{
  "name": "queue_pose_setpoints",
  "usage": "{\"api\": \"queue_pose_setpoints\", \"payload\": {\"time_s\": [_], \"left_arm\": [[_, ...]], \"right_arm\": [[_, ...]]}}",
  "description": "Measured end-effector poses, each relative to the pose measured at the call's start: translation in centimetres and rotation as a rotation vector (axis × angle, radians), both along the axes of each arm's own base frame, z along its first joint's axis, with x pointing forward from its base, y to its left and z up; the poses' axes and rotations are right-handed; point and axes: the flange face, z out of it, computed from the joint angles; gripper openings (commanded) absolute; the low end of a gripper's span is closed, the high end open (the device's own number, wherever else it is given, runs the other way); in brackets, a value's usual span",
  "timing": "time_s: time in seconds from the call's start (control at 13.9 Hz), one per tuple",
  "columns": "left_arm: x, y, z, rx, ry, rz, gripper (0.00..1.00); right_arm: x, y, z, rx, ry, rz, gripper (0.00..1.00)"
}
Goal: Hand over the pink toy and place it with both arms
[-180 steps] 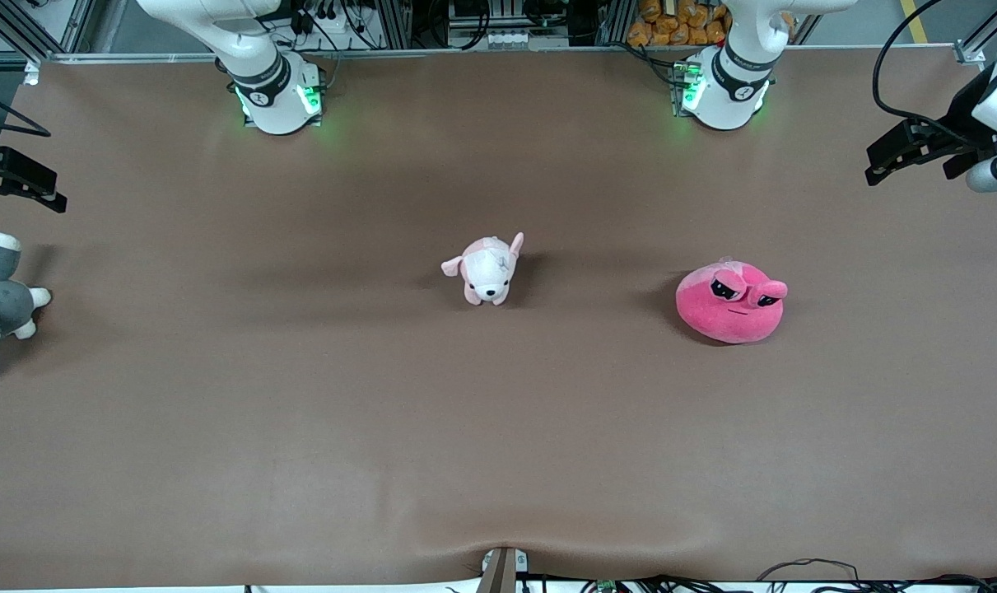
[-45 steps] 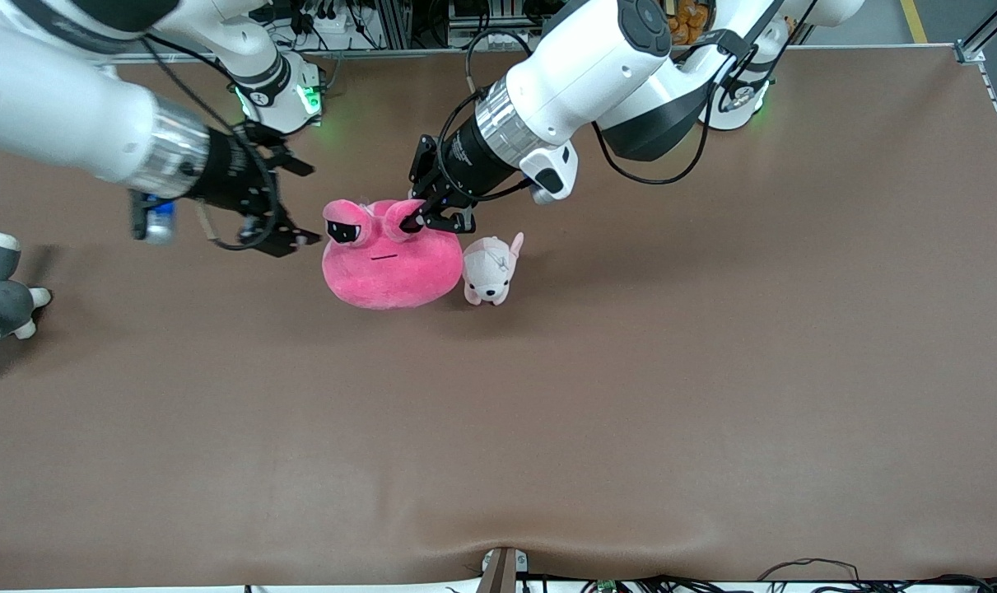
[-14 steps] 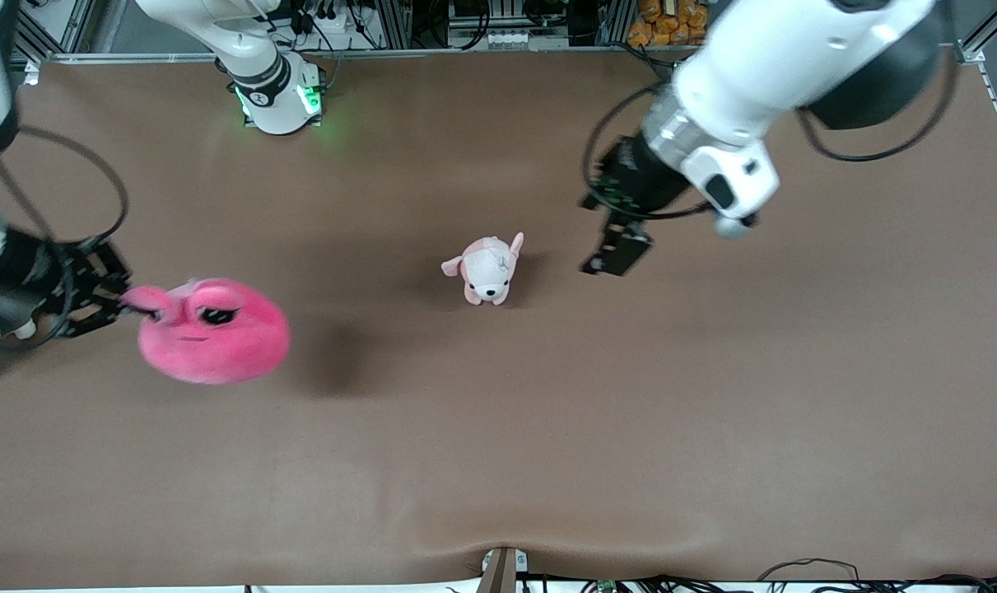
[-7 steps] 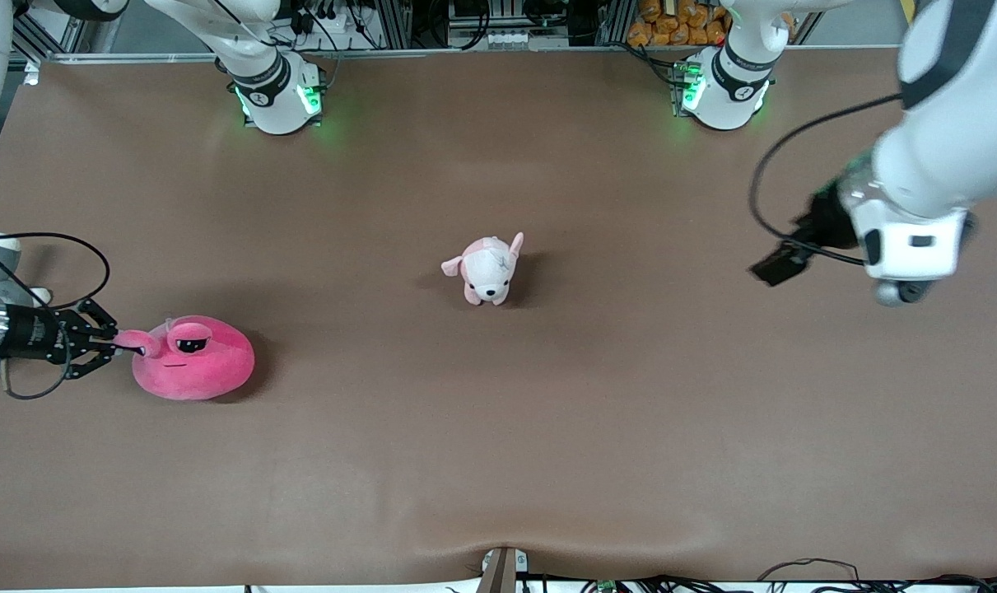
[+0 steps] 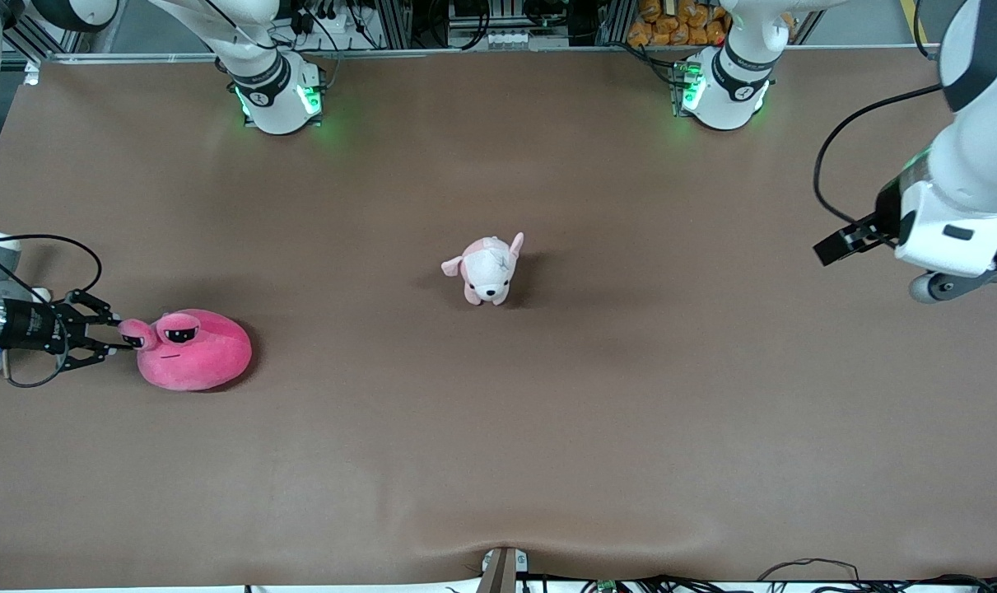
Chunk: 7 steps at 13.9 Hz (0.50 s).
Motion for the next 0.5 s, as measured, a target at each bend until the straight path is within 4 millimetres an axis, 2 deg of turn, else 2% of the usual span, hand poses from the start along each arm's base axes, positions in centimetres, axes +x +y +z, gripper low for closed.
{"api": "queue_pose_setpoints", "payload": {"time_s": [0.07, 0.29, 0.5], "left_arm": [[0.0, 0.6, 0.4, -0.004, -0.003, -0.021, 1.0], [-0.4, 2.7, 2.4, -0.041, -0.042, -0.08, 1.0], [-2.4, 6.9, 4.4, -0.118, -0.056, -0.12, 1.0]], "right_arm": [[0.8, 0.9, 2.4, 0.019, -0.009, 0.042, 1.0], [3.2, 5.0, 12.7, 0.029, -0.089, 0.181, 1.0], [3.4, 9.9, 21.2, -0.006, -0.194, 0.282, 1.0]]}}
